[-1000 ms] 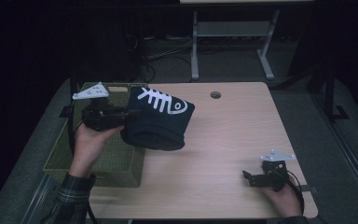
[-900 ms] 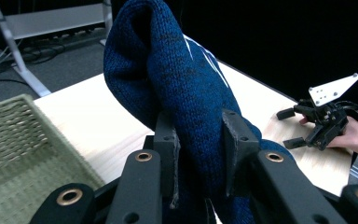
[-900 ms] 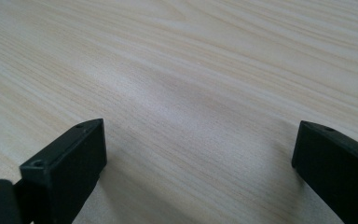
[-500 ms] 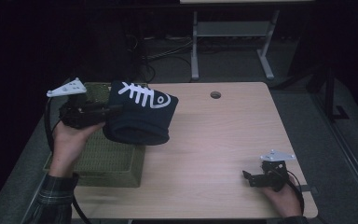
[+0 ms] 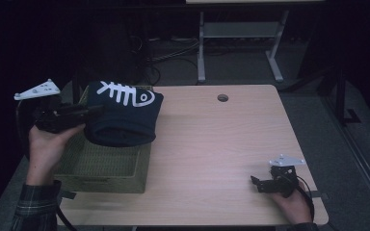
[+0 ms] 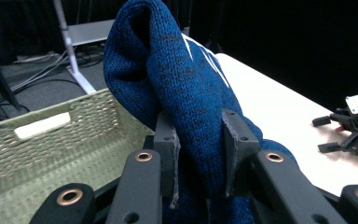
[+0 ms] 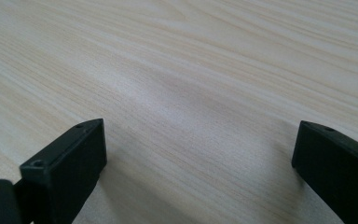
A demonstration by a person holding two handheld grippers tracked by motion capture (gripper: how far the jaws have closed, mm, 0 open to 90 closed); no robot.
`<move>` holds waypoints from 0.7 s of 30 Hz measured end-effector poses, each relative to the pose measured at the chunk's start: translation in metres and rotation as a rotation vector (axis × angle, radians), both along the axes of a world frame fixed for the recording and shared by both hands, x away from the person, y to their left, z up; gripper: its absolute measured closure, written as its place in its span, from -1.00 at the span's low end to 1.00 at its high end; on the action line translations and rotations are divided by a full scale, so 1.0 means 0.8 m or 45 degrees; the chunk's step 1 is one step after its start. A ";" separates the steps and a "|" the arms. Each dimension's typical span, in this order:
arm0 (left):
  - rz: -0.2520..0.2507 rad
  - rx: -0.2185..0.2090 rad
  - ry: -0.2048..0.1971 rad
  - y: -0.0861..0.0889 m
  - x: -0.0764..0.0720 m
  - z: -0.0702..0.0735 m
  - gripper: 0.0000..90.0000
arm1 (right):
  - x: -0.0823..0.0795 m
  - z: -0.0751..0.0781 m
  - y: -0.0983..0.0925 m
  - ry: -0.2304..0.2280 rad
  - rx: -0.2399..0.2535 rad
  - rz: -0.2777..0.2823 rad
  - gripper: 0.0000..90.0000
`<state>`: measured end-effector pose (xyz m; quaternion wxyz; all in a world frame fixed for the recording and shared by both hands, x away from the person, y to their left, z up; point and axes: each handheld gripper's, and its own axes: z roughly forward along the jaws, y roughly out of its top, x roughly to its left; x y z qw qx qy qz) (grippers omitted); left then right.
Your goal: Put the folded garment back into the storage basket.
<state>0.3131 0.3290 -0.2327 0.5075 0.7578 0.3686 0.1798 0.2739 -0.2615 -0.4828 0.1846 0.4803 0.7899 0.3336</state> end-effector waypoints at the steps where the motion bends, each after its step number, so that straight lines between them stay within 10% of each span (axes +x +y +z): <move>1: 0.006 -0.001 0.000 0.003 -0.001 0.000 0.57 | 0.000 0.000 0.000 0.000 0.000 0.000 -0.94; 21: 0.062 -0.029 0.063 0.044 -0.014 -0.022 0.57 | 0.000 0.000 0.000 -0.001 -0.002 -0.002 -0.94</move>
